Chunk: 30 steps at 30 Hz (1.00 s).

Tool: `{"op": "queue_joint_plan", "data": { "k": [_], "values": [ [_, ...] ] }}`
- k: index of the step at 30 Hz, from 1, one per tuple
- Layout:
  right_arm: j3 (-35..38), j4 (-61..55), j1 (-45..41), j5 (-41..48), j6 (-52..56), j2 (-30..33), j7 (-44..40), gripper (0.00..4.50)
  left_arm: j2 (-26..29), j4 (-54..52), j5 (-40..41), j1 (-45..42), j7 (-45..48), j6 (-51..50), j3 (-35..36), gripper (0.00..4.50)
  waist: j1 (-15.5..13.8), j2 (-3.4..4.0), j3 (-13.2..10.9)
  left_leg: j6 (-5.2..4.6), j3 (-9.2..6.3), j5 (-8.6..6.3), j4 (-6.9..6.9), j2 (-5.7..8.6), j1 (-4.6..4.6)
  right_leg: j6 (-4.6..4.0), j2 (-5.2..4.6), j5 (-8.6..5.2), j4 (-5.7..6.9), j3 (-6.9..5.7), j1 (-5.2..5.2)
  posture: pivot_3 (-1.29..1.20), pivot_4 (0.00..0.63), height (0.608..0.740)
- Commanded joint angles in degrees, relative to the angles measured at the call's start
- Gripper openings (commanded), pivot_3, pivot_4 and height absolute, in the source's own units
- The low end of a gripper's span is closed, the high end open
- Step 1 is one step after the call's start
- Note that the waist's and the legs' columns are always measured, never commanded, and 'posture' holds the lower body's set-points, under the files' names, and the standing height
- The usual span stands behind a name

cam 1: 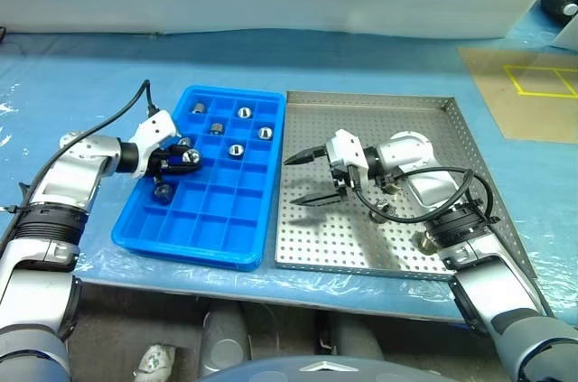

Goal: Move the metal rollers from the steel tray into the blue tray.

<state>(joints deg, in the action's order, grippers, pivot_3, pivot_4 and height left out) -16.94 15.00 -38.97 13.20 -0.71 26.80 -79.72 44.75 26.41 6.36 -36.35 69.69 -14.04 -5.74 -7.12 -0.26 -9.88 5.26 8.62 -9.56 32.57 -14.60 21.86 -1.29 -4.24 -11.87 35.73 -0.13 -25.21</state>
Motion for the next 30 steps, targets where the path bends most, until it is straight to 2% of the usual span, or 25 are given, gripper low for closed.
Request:
{"op": "queue_joint_plan", "data": {
  "k": [1,3,13,17,21,25,30],
  "values": [
    [1.7,-2.4,0.4,0.7,0.2,0.7,0.4,3.85,0.3,1.0,-0.4,-1.6,1.0,0.0,-0.1,3.3,0.0,-0.01,0.0,0.0,0.0,0.0,0.0,0.0,-0.01,0.0,0.0,0.0,0.0,-0.01,0.01,0.11,0.15,0.74],
    [1.7,-2.5,0.5,0.7,0.3,0.8,0.6,3.85,0.1,1.5,0.1,-2.6,1.8,-0.7,0.0,3.94,0.0,-0.01,0.0,0.0,0.0,0.0,0.0,-0.01,0.0,0.0,0.0,0.0,0.0,-0.01,0.01,0.1,0.15,0.74],
    [3.6,-2.4,0.6,0.3,0.4,2.8,2.8,3.85,-2.1,8.7,-1.4,-14.1,2.6,5.0,-0.5,3.94,-0.1,-0.01,0.0,-0.02,-0.01,-0.01,0.08,0.01,0.1,0.0,0.0,0.0,-0.03,-0.03,0.0,0.04,0.15,0.74],
    [5.8,-5.9,3.7,1.0,2.5,5.2,5.2,3.85,-6.6,11.5,-1.5,-20.6,5.9,6.2,-2.5,3.94,-0.1,-0.02,0.0,-0.05,-0.01,-0.03,0.14,0.05,0.11,0.01,-0.02,0.0,-0.03,0.01,0.02,-0.05,0.15,0.74],
    [8.2,-11.3,8.2,1.4,5.3,7.8,8.0,3.85,-11.4,18.7,-3.5,-26.4,8.5,10.5,-4.9,3.94,0.4,-0.03,0.0,-0.07,-0.01,-0.04,0.16,0.08,0.1,0.02,0.01,0.02,-0.04,0.07,0.05,-0.13,0.15,0.74],
    [12.7,-18.1,14.5,2.3,9.0,11.5,12.3,3.85,-18.3,25.4,-6.1,-30.9,12.2,16.3,-8.5,3.94,1.5,-0.05,0.0,-0.12,0.0,-0.07,0.15,0.21,0.1,0.05,0.02,0.03,-0.07,0.12,0.07,-0.24,0.15,0.74],
    [19.0,-27.0,22.9,4.1,13.9,14.9,17.2,3.85,-26.2,33.8,-9.0,-34.6,12.3,22.9,-10.3,3.94,3.3,-0.08,0.0,-0.25,0.0,-0.14,0.2,0.34,0.07,0.24,0.01,0.14,-0.28,0.3,0.19,-0.36,0.15,0.74]
  ]
}}
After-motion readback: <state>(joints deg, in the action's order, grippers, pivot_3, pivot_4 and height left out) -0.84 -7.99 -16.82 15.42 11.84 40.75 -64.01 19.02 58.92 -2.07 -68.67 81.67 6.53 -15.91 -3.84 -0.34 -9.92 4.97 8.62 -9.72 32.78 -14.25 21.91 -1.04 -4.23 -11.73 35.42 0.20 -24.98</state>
